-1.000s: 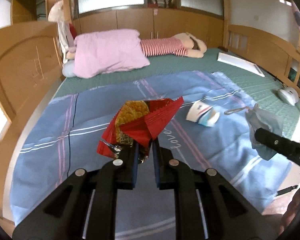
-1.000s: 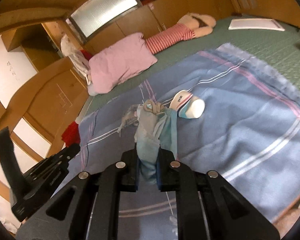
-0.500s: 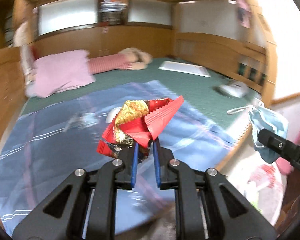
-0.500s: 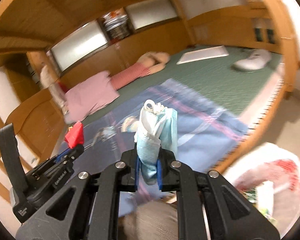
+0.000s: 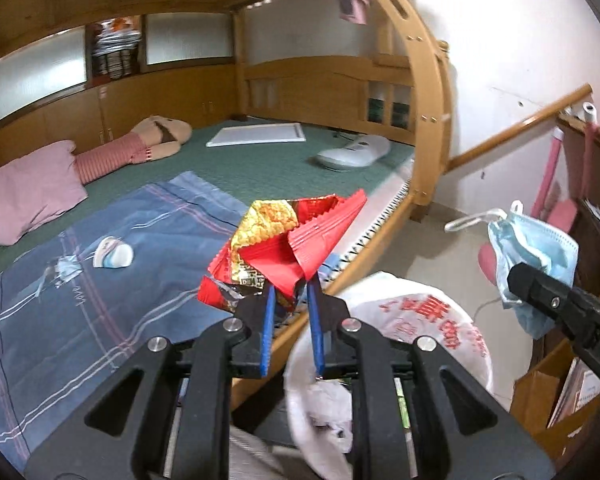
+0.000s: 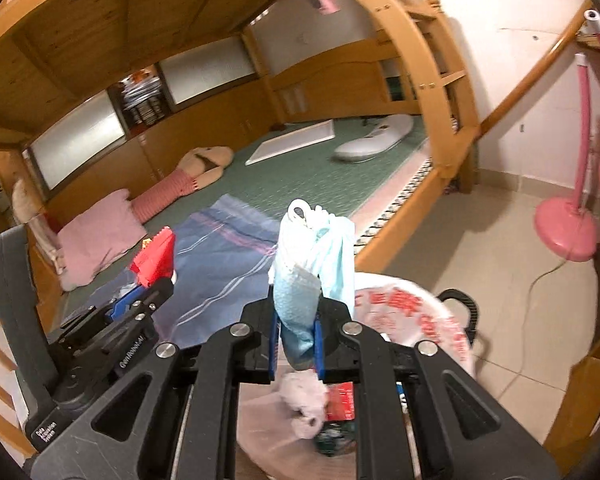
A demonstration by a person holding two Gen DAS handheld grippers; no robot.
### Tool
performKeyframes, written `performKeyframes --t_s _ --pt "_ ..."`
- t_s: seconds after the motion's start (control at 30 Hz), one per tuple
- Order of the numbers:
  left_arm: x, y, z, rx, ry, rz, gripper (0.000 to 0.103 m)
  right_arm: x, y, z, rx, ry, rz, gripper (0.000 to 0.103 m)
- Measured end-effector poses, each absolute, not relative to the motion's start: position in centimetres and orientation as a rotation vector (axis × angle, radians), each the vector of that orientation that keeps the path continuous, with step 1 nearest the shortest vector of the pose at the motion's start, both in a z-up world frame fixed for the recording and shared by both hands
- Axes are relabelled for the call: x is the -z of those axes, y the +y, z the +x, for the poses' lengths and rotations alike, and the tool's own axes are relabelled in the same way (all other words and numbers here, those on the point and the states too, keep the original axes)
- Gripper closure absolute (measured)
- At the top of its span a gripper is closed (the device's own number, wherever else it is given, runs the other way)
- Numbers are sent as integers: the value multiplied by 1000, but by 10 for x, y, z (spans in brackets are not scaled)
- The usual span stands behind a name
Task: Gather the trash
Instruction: 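Open both grippers to drop the red snack bag and face mask into the wastebasket, then return to the bed and grasp the white paper cup with the right gripper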
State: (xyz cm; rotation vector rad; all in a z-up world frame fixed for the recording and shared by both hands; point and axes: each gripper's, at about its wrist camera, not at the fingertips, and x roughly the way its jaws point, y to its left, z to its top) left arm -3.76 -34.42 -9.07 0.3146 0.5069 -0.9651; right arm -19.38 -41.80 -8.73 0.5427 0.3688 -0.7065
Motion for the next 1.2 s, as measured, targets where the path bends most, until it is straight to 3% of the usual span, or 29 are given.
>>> performKeyframes --t_s 0.2,0.23,0.27,0.33,0.57,0.7,0.77,0.9,1.2 --pt "110 -374 -64 1032 550 377 81 89 -424 -216 737 348 555 88" --pt "113 -376 -66 1039 554 384 74 90 -426 -220 742 346 556 88" --pt "116 -379 -70 1038 553 395 46 90 -426 -224 745 346 557 88" --pt "114 -378 -76 1028 527 386 18 91 -428 -229 752 342 561 88" --pt "110 -374 -71 1008 519 370 17 100 -429 -224 737 368 581 88" --pt "109 -365 -54 966 548 330 17 112 -435 -211 712 422 607 82" --pt "107 -358 -45 953 550 311 17 119 -437 -202 697 460 616 74" --pt "100 -346 -30 924 547 274 17 124 -434 -194 697 481 614 40" --pt "97 -301 10 866 566 204 17 117 -427 -157 642 511 549 30"
